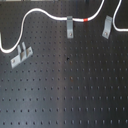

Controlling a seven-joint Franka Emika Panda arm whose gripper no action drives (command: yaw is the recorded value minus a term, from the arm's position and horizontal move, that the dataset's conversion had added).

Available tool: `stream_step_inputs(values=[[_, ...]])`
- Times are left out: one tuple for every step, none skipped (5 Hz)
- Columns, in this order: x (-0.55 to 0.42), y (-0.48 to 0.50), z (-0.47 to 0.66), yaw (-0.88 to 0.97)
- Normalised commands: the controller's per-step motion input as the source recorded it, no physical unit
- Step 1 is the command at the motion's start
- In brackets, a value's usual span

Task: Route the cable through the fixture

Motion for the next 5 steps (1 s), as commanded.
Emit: stream_step_inputs(values=[[-0.172, 0.017, 0.37, 0.00], [-0.250, 0.050, 0.33, 0.00], [-0.301, 0.147, 0.09, 0.00], [-0.323, 0.241, 0.00, 0.05], [-0.332, 0.278, 0.00, 0.12]])
